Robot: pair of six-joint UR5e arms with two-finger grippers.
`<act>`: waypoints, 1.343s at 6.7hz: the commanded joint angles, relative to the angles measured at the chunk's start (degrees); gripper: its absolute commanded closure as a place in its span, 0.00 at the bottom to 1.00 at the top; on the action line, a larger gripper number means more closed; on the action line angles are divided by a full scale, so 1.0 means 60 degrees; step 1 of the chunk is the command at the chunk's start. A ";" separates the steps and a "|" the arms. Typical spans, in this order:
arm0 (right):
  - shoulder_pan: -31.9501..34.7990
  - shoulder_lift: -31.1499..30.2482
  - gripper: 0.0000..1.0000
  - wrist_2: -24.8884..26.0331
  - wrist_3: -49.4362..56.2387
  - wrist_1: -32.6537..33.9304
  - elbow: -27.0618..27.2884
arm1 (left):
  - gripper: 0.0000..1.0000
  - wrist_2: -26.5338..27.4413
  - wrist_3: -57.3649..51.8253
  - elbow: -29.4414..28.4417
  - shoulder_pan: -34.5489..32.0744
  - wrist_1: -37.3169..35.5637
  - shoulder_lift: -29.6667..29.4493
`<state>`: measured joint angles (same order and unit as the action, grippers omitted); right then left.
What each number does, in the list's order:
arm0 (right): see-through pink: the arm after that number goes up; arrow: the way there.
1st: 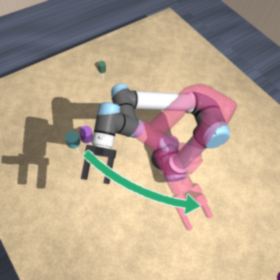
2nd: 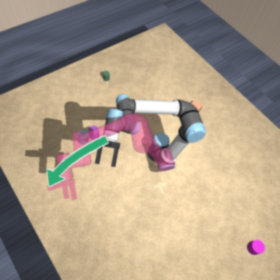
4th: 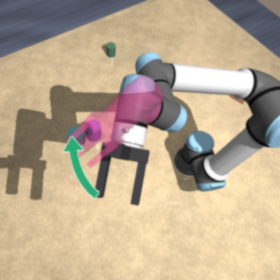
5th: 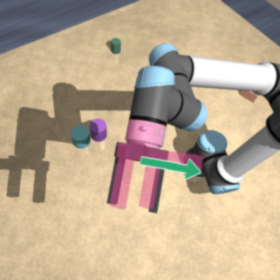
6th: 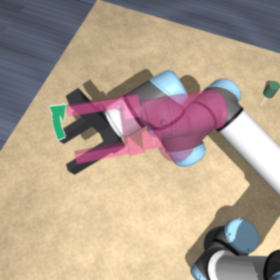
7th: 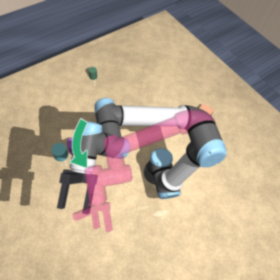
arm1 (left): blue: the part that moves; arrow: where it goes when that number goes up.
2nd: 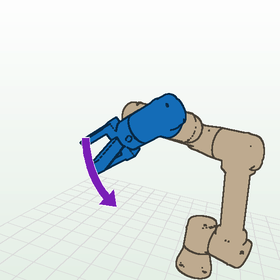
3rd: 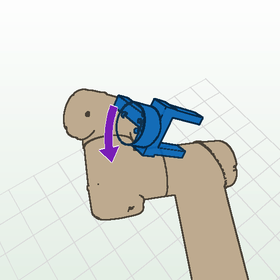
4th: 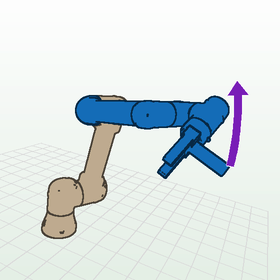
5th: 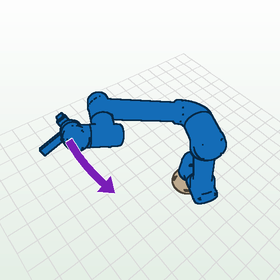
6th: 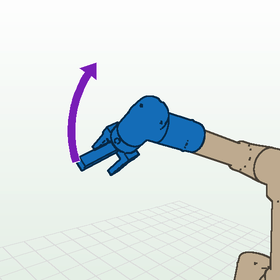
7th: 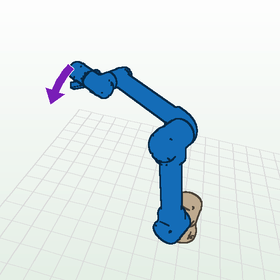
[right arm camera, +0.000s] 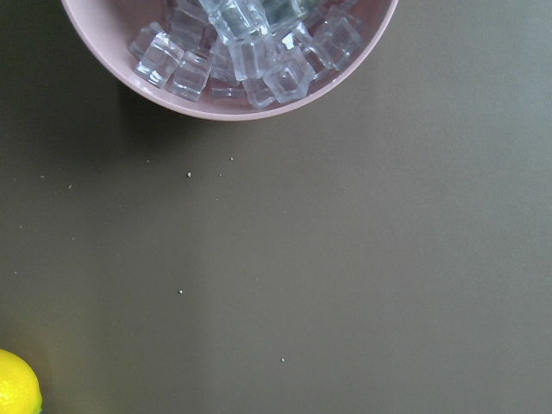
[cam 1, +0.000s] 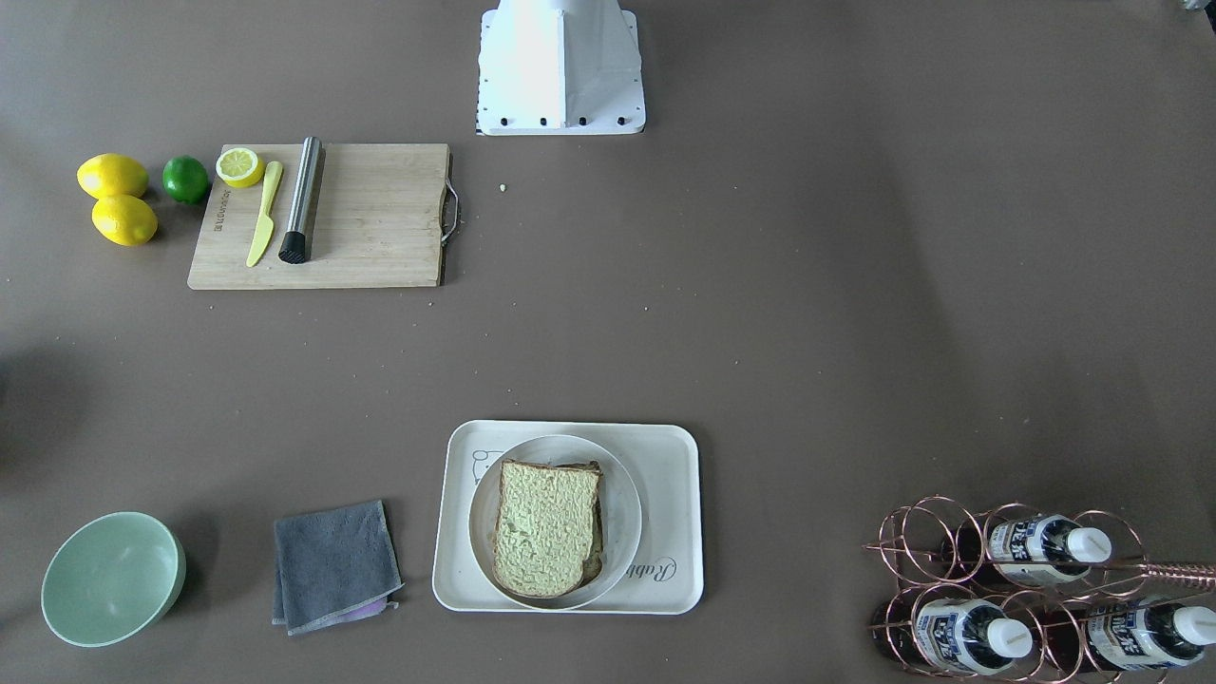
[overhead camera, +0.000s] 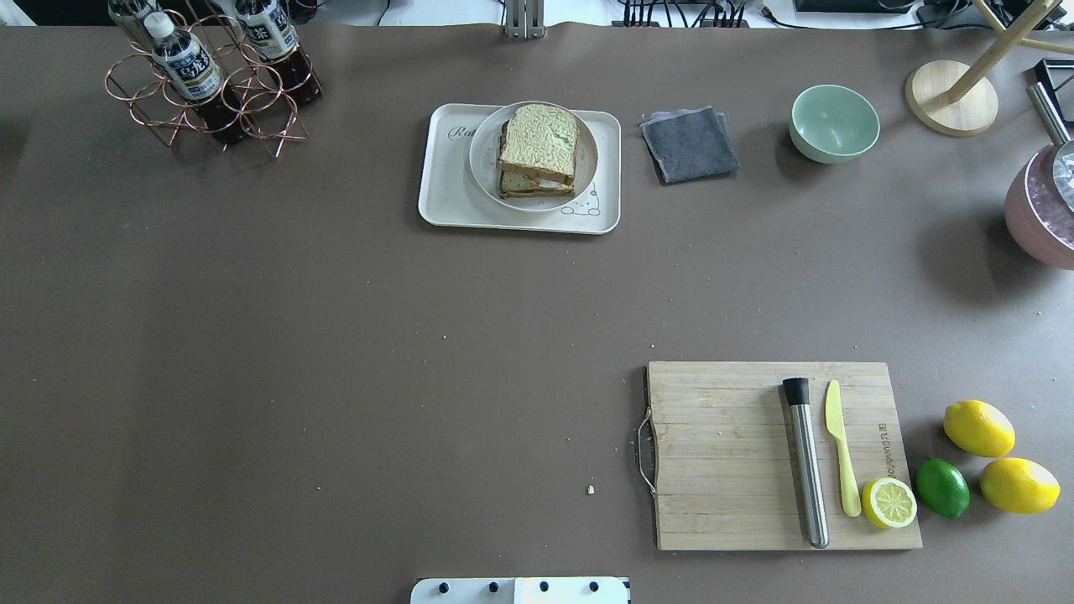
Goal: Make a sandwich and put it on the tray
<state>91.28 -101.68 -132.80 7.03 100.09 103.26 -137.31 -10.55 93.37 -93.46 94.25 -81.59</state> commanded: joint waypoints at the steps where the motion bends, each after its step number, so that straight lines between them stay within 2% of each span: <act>1: 0.0006 -0.0001 0.00 -0.0030 0.0015 0.0003 0.0003 | 0.03 -0.0011 0.0000 -0.0005 0.0019 -0.0005 0.0005; 9: -0.0009 -0.0015 0.00 -0.0030 0.0030 0.0003 -0.0041 | 0.03 -0.0011 -0.0029 -0.0166 0.0180 -0.0005 0.0005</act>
<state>91.23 -101.75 -132.97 7.21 100.11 103.05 -137.37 -10.69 92.51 -92.61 94.22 -81.56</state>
